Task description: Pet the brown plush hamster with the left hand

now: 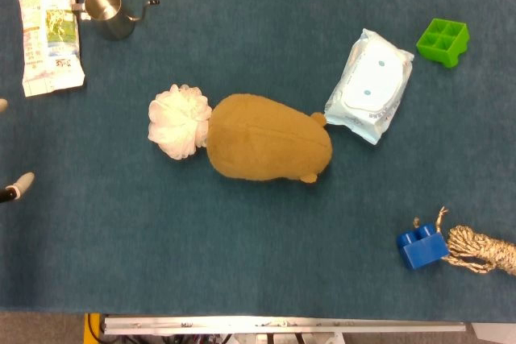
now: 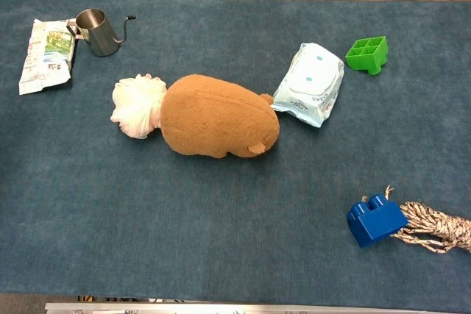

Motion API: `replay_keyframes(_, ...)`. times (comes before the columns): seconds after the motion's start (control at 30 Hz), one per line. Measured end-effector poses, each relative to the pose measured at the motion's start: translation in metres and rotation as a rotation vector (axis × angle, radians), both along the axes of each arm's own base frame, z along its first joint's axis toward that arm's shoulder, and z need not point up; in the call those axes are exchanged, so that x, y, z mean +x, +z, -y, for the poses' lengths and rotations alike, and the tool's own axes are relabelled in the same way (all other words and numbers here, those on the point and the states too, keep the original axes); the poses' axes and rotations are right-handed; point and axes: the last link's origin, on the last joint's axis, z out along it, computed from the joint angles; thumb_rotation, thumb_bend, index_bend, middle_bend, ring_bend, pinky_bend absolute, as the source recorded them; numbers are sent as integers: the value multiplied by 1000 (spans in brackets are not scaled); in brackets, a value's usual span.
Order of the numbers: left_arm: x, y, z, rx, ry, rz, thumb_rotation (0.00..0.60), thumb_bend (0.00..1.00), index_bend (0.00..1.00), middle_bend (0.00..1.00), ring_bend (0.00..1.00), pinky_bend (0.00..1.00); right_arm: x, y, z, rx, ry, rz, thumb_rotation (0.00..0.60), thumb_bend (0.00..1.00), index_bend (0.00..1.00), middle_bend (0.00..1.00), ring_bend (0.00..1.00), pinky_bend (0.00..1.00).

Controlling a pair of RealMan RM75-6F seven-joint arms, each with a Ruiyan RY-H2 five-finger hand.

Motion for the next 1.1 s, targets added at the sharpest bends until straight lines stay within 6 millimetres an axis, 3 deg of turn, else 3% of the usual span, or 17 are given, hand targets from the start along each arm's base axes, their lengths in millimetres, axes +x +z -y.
replay_keyframes(0.63,5,-5,-7,-60,-59,50,600,96,191,71,61,0,3,11,3,-67,23,-4,600,70,248,352,176,172)
replay_keyframes(1.1,20,-31,-30,-207,-192,156,600,96,182,71,61,0,7,25,7,-134,21,-26,600,86,248,352,176,171)
